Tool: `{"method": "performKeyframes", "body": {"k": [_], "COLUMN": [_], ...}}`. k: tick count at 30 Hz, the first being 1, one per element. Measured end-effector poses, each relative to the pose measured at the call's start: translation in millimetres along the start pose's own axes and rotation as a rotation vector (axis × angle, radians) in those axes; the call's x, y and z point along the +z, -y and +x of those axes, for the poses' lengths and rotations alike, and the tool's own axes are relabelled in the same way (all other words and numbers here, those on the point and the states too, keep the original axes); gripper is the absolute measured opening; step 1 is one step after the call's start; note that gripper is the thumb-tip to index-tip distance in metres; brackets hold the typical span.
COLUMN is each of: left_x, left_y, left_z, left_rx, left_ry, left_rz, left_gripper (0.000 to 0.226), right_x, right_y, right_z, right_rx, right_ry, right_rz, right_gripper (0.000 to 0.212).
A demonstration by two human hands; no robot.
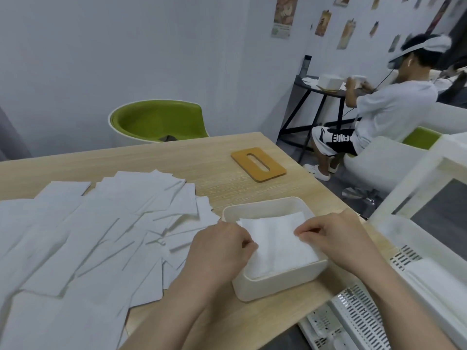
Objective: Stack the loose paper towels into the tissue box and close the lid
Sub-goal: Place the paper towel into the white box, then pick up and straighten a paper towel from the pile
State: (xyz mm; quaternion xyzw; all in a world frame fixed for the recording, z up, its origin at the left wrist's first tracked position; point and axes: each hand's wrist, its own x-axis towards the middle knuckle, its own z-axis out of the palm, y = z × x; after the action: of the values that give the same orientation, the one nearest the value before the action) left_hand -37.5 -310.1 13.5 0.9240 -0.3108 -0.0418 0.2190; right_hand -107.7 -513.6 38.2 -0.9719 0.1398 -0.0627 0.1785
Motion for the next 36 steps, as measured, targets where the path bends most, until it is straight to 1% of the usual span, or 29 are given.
{"method": "performKeyframes", "body": {"k": [5, 8, 12, 14, 17, 19, 22, 23, 26, 29, 32, 34, 36], "left_x": [-0.3, -1.7, -1.7, -0.2, 2.7, 4.1, 5.1, 5.5, 5.9, 5.1, 3.1, 0.9, -1.9], "left_y": [-1.9, -1.4, -2.7, -3.2, -3.2, -2.5, -0.8, -0.3, 1.1, 2.1, 2.0, 2.6, 4.3], "left_z": [3.5, 4.6, 2.8, 2.2, 1.2, 0.7, -0.1, -0.3, -2.0, -3.9, -4.2, -4.6, -6.0], "left_rx": [0.033, 0.04, 0.031, 0.032, 0.044, 0.046, 0.04, 0.039, 0.037, 0.028, 0.032, 0.034, 0.038], "left_ry": [0.115, 0.13, 0.116, 0.098, 0.067, 0.045, 0.03, 0.029, 0.027, 0.029, 0.036, 0.039, 0.033], "left_rz": [0.116, 0.136, 0.16, 0.19, 0.246, 0.264, 0.251, 0.239, 0.174, 0.095, 0.068, 0.054, 0.017], "left_gripper": [0.043, 0.044, 0.045, 0.047, 0.044, 0.044, 0.045, 0.044, 0.043, 0.041, 0.04, 0.039, 0.036], "right_x": [-0.1, 4.1, 6.9, 5.1, -1.5, -3.5, -2.5, -2.7, -4.2, -5.9, -7.9, -9.4, -13.6], "right_y": [-3.1, -4.8, -10.0, -11.4, -10.6, -10.9, -11.1, -10.7, -9.9, -8.7, -4.1, -2.7, -4.0], "right_z": [6.8, 10.0, 11.6, 12.8, 13.8, 12.3, 10.1, 9.8, 7.2, 5.9, 7.0, 5.5, 3.1], "right_rx": [-0.089, -0.121, -0.166, -0.197, -0.185, -0.162, -0.162, -0.155, -0.118, -0.111, -0.117, -0.117, -0.116], "right_ry": [0.04, 0.045, 0.043, 0.069, 0.129, 0.138, 0.119, 0.111, 0.136, 0.169, 0.176, 0.136, 0.044], "right_rz": [-0.285, -0.447, -0.534, -0.521, -0.389, -0.33, -0.332, -0.327, -0.328, -0.357, -0.372, -0.385, -0.34], "right_gripper": [0.018, 0.023, 0.024, 0.025, 0.018, 0.015, 0.016, 0.019, 0.035, 0.04, 0.045, 0.051, 0.054]}}
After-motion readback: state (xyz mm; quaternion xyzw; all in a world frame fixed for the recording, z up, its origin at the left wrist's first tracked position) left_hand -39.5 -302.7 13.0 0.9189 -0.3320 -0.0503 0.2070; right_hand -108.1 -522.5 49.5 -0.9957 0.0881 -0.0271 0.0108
